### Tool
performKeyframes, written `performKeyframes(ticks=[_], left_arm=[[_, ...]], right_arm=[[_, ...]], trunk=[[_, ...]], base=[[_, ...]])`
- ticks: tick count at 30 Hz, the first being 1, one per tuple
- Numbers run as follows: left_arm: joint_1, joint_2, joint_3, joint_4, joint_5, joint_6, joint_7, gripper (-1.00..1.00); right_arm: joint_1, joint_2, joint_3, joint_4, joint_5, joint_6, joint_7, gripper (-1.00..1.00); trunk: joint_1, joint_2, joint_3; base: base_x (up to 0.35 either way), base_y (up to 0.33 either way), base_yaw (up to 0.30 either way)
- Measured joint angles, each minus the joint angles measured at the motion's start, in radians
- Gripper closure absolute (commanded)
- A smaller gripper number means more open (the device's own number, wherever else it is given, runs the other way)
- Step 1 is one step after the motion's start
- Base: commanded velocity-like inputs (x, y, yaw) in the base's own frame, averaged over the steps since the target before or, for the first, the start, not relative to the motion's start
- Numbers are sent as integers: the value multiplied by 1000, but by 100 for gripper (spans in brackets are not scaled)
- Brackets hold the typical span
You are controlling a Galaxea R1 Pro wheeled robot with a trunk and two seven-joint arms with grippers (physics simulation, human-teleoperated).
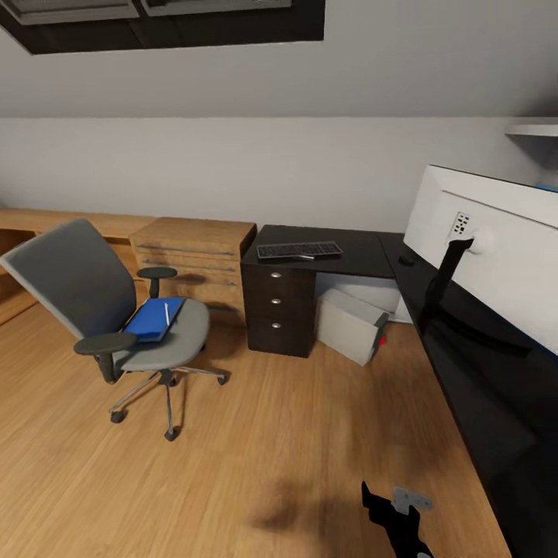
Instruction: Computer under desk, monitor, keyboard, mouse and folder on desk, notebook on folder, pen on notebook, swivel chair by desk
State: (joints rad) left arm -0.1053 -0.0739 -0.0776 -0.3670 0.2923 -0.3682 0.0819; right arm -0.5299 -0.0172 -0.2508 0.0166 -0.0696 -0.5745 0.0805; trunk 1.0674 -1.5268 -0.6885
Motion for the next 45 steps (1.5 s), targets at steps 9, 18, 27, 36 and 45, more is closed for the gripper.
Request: performKeyframes(ticks=[9,18,27,36,45], left_arm=[[0,-1,0,0,0,0,0,-100],[0,0,-1,0,0,-1,0,-100],[0,1,0,0,-1,0,0,-100],[0,2,0,-2,-2,0,9,-100],[0,1,1,-36,0,9,13,-100]], right_arm=[[0,1,0,0,2,0,1,-100],[0,2,0,0,2,-9,1,-100],[0,6,0,1,2,-28,0,-100],[0,6,0,2,0,-26,0,-100],[1,5,1,1,1,-25,2,-100]], trunk=[[-35,63,28],[-69,126,56],[-104,189,89],[-138,252,123],[-173,315,152]], base=[[0,0,-5],[0,0,-19],[0,0,-155],[0,0,-80],[0,0,-6]])
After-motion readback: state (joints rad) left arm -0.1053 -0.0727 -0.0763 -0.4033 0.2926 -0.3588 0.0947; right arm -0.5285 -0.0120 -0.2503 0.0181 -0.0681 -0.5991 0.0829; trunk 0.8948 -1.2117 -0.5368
